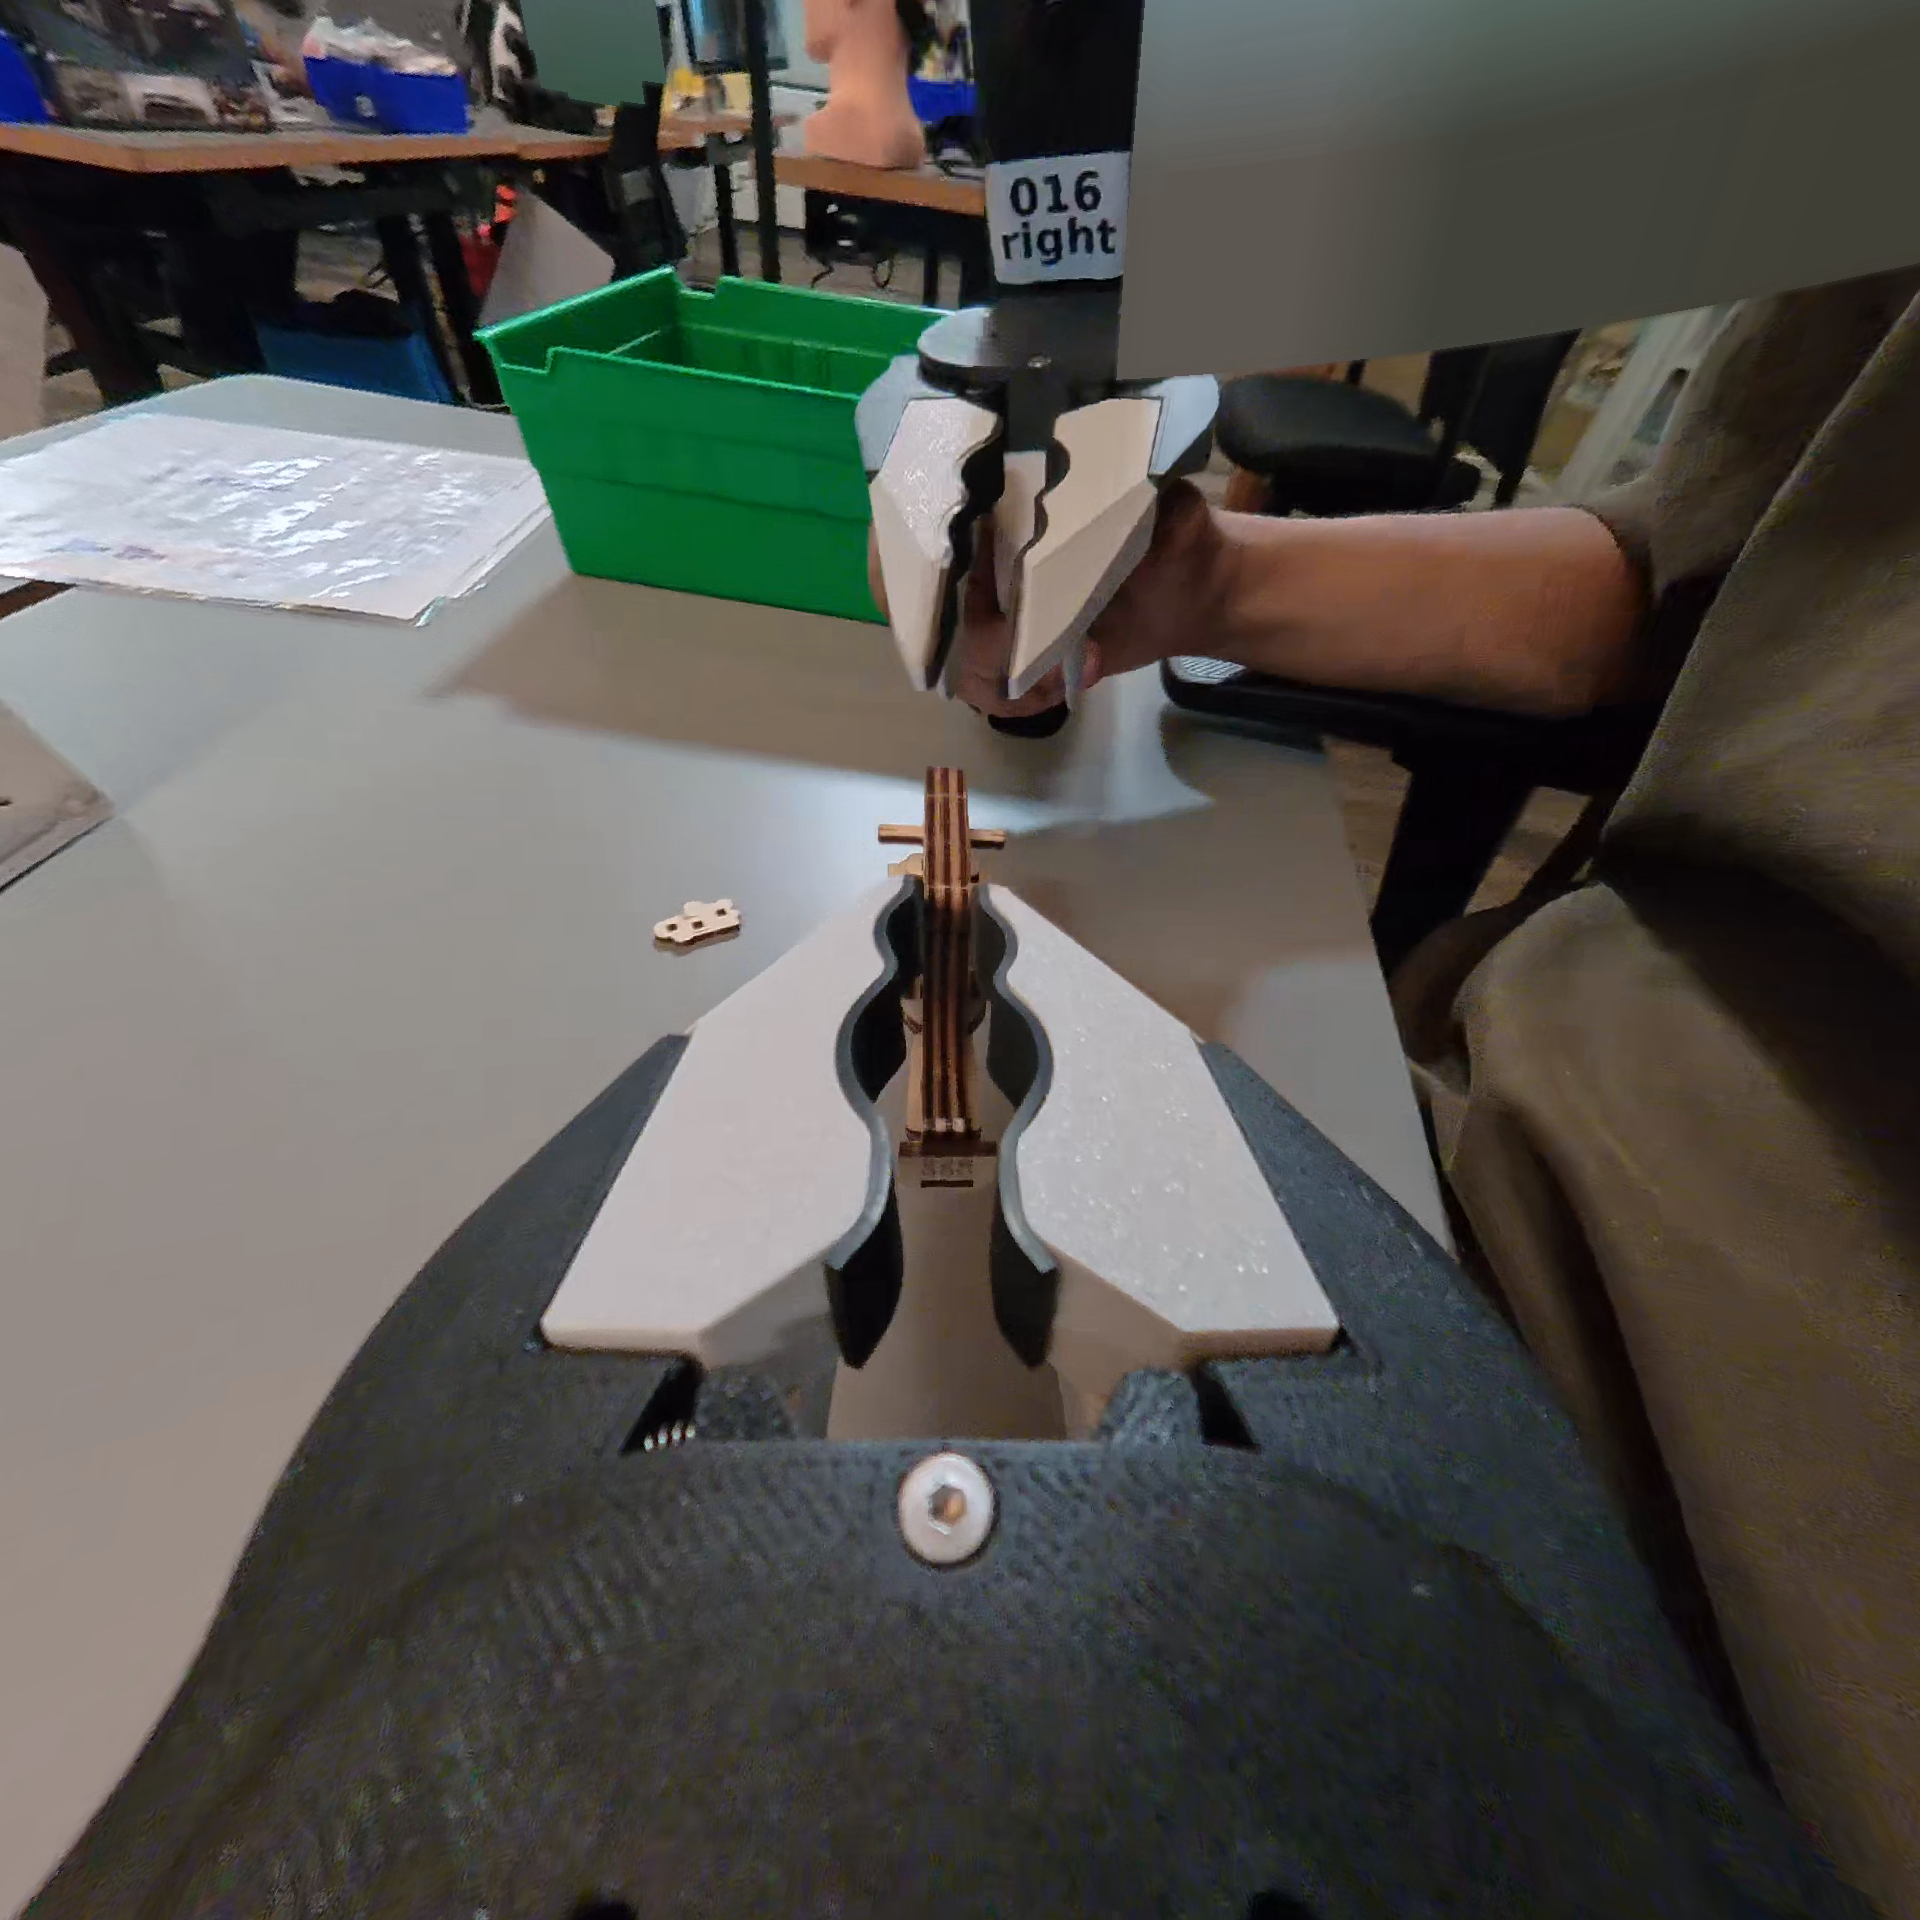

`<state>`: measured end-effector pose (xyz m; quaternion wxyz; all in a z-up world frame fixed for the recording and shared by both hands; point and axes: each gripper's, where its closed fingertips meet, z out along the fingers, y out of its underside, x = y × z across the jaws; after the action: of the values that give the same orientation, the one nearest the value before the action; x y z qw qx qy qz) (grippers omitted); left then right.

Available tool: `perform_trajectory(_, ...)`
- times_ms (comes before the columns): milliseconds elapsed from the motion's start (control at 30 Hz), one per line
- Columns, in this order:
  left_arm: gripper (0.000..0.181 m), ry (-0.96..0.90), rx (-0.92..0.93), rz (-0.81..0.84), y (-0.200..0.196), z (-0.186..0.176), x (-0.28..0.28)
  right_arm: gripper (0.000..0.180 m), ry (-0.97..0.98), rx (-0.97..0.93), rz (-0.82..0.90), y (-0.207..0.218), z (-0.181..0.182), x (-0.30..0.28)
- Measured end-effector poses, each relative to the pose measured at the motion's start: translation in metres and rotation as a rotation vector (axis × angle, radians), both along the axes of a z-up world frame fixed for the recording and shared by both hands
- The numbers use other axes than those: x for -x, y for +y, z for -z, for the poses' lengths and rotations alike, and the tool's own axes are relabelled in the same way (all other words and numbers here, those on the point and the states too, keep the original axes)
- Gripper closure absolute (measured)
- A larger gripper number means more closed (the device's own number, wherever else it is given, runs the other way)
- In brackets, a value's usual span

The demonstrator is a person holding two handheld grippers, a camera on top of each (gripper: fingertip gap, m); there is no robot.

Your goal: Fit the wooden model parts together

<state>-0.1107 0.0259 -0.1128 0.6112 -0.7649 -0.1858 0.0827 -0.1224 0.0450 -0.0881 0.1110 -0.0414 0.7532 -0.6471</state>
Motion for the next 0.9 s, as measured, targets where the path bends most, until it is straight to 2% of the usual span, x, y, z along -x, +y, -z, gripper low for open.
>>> perform_trajectory(100,0.177,0.009,-0.028,0.033,0.001,-0.006,-0.005,0.168,0.086,-0.044,0.002,-0.002,0.008,-0.005)
perform_trajectory(233,0.176,0.0,-0.078,0.065,0.001,-0.013,-0.01,0.167,0.109,-0.086,-0.015,-0.006,0.016,-0.011)
perform_trajectory(400,0.175,-0.03,-0.105,0.023,-0.002,-0.013,-0.002,0.173,0.178,-0.079,0.033,-0.008,0.013,-0.007)
perform_trajectory(500,0.141,-0.043,-0.147,-0.124,-0.013,-0.016,0.02,0.173,0.233,-0.06,0.126,-0.007,0.006,0.006)
perform_trajectory(567,0.138,-0.059,-0.2,-0.173,-0.022,-0.021,0.027,0.173,0.318,-0.043,0.223,-0.004,0.0,0.02)
perform_trajectory(600,0.139,-0.086,-0.241,-0.168,-0.024,-0.024,0.028,0.173,0.395,-0.043,0.28,-0.003,-0.003,0.027)
perform_trajectory(667,0.155,-0.19,-0.357,-0.071,-0.023,-0.032,0.02,0.172,0.61,-0.067,0.389,0.0,-0.006,0.039)
perform_trajectory(767,0.163,-0.47,-0.6,0.047,-0.024,-0.039,0.018,0.172,0.978,-0.133,0.492,-0.004,-0.006,0.042)
perform_trajectory(833,0.163,-0.732,-0.696,-0.036,-0.03,-0.018,0.036,0.173,1.226,-0.186,0.541,-0.01,-0.006,0.04)
perform_trajectory(900,0.156,-0.888,-0.8,-0.096,-0.035,-0.003,0.045,0.172,1.458,-0.233,0.555,-0.016,-0.003,0.036)
